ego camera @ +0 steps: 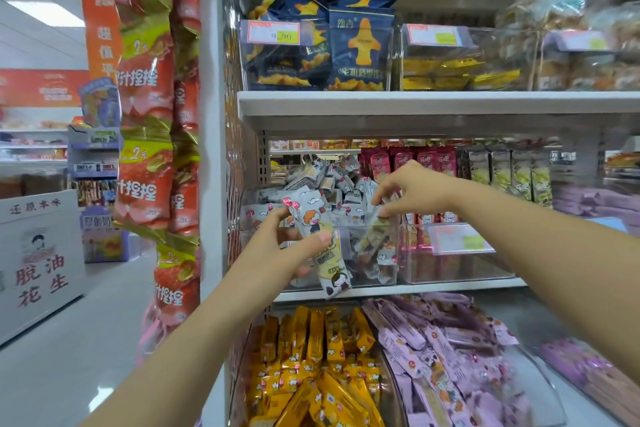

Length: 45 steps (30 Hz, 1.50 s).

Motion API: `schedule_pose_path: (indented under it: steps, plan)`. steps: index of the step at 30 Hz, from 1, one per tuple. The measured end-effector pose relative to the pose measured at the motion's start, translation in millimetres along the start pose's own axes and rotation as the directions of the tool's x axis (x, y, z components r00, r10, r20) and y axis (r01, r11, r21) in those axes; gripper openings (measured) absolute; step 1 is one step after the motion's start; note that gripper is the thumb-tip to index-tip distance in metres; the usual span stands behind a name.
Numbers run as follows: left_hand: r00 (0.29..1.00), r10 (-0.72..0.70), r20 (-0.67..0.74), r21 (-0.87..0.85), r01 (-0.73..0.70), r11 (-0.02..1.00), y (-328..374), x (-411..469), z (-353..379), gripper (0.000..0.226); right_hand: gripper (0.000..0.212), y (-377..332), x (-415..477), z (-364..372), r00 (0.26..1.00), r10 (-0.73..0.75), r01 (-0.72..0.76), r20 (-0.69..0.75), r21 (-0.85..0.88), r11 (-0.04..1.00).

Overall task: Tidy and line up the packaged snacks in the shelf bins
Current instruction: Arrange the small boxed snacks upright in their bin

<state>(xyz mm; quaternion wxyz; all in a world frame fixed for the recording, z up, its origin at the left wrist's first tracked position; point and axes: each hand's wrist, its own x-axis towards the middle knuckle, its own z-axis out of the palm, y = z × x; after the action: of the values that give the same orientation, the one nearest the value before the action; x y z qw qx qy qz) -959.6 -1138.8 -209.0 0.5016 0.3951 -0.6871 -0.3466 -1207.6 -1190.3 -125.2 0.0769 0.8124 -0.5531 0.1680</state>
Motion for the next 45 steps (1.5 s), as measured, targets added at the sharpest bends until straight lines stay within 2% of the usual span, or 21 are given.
schedule_pose_path:
  steps: [4, 7, 9, 10, 11, 13, 15, 16, 17, 18, 20, 21, 25, 27, 29, 30, 33, 36, 38, 42, 45]
  plan:
    - [1.000, -0.002, -0.012, 0.021, 0.002, 1.000, 1.3, -2.3, 0.9, 0.091, 0.013, -8.9, -13.3, -26.6, 0.984, -0.016, 0.017, -0.176, 0.005, 1.000]
    - [1.000, -0.002, -0.009, 0.041, 0.002, 0.999, -0.9, -5.9, 1.3, 0.095, 0.010, -8.4, -38.4, -43.1, 0.961, 0.039, -0.027, -0.274, 0.047, 0.999]
    - [1.000, -0.008, -0.010, 0.033, 0.008, 0.999, -2.3, -7.6, 3.9, 0.095, 0.011, -7.3, -60.3, -38.0, 0.914, 0.150, -0.076, -0.377, 0.203, 0.976]
    - [1.000, -0.003, -0.014, 0.020, 0.004, 1.000, -2.4, -8.6, 6.6, 0.090, 0.010, -9.4, -72.1, -29.6, 0.883, 0.253, -0.091, -0.396, 0.384, 0.919]
    - [1.000, -0.004, -0.016, 0.004, 0.004, 1.000, -1.1, -9.9, 10.5, 0.084, 0.010, -14.5, -83.3, -18.6, 0.854, 0.364, -0.077, -0.372, 0.601, 0.796]
    - [1.000, -0.007, -0.016, -0.027, 0.007, 1.000, 1.0, -11.9, 19.5, 0.079, 0.011, -30.9, -101.8, 6.8, 0.839, 0.500, -0.010, -0.216, 0.912, 0.410]
    - [1.000, -0.010, -0.010, -0.033, 0.010, 0.999, 4.1, -15.0, 28.3, 0.080, 0.014, -49.0, -113.7, 31.4, 0.850, 0.521, 0.050, -0.075, 0.997, 0.062]
    - [1.000, -0.008, -0.012, -0.040, 0.008, 0.999, 6.0, -17.0, 31.7, 0.079, 0.018, -57.7, -118.1, 41.0, 0.858, 0.511, 0.085, -0.041, 0.994, -0.063]
    - [1.000, -0.013, -0.013, -0.055, 0.013, 0.998, 7.6, -18.4, 34.4, 0.078, 0.020, -64.4, -121.2, 48.3, 0.864, 0.502, 0.120, -0.032, 0.982, -0.144]
    - [1.000, -0.019, -0.014, -0.076, 0.018, 0.997, 8.8, -19.6, 36.6, 0.077, 0.018, -70.9, -124.1, 52.9, 0.867, 0.496, 0.147, -0.041, 0.973, -0.178]
    - [1.000, -0.022, -0.017, -0.113, 0.020, 0.993, 12.8, -22.9, 39.5, 0.075, 0.013, -80.4, -127.7, 56.0, 0.882, 0.465, 0.158, -0.076, 0.978, -0.138]
    - [1.000, -0.019, -0.012, -0.113, 0.017, 0.993, 14.5, -24.7, 40.2, 0.074, 0.018, -83.4, -128.8, 56.6, 0.901, 0.423, 0.138, -0.092, 0.987, -0.081]
    - [1.000, 0.009, 0.000, -0.059, -0.009, 0.998, 16.1, -28.6, 39.2, 0.083, 0.056, -88.0, -134.5, 51.5, 0.954, 0.253, 0.069, -0.162, 0.938, 0.341]
    - [1.000, 0.030, 0.003, 0.005, -0.030, 1.000, 13.6, -29.5, 38.9, 0.090, 0.070, -87.5, -137.6, 46.4, 0.963, 0.195, 0.088, -0.188, 0.897, 0.434]
    - [0.998, 0.053, 0.029, 0.063, -0.055, 0.996, 10.8, -30.6, 39.2, 0.092, 0.068, -87.1, -138.9, 43.8, 0.967, 0.157, 0.104, -0.201, 0.872, 0.479]
    - [0.997, 0.060, 0.042, 0.078, -0.064, 0.995, 10.8, -32.4, 39.2, 0.092, 0.060, -87.9, -138.7, 42.8, 0.966, 0.150, 0.111, -0.212, 0.859, 0.499]
    - [0.997, 0.057, 0.058, 0.044, -0.060, 0.997, 12.5, -33.9, 37.0, 0.100, 0.047, -87.5, -134.3, 40.8, 0.957, 0.134, 0.141, -0.259, 0.813, 0.566]
    - [0.992, 0.128, 0.018, 0.061, -0.129, 0.990, 18.4, -27.3, 23.2, 0.105, 0.043, -91.7, -120.0, 27.3, 0.963, 0.083, 0.169, -0.257, 0.811, 0.559]
    - [0.987, 0.160, 0.007, 0.117, -0.160, 0.980, 25.9, -17.6, 8.8, 0.099, 0.044, -95.3, -102.4, 16.7, 0.968, 0.014, 0.198, -0.251, 0.794, 0.575]
    - [0.977, 0.212, -0.014, 0.116, -0.209, 0.971, 44.7, 15.7, -29.1, 0.071, 0.041, -106.2, -60.9, 1.3, 0.950, -0.073, 0.273, -0.305, 0.688, 0.672]
    - [0.979, 0.203, 0.001, 0.175, -0.200, 0.964, 55.5, 42.8, -55.2, 0.076, 0.041, -113.2, -29.5, 1.0, 0.929, -0.083, 0.311, -0.361, 0.639, 0.703]
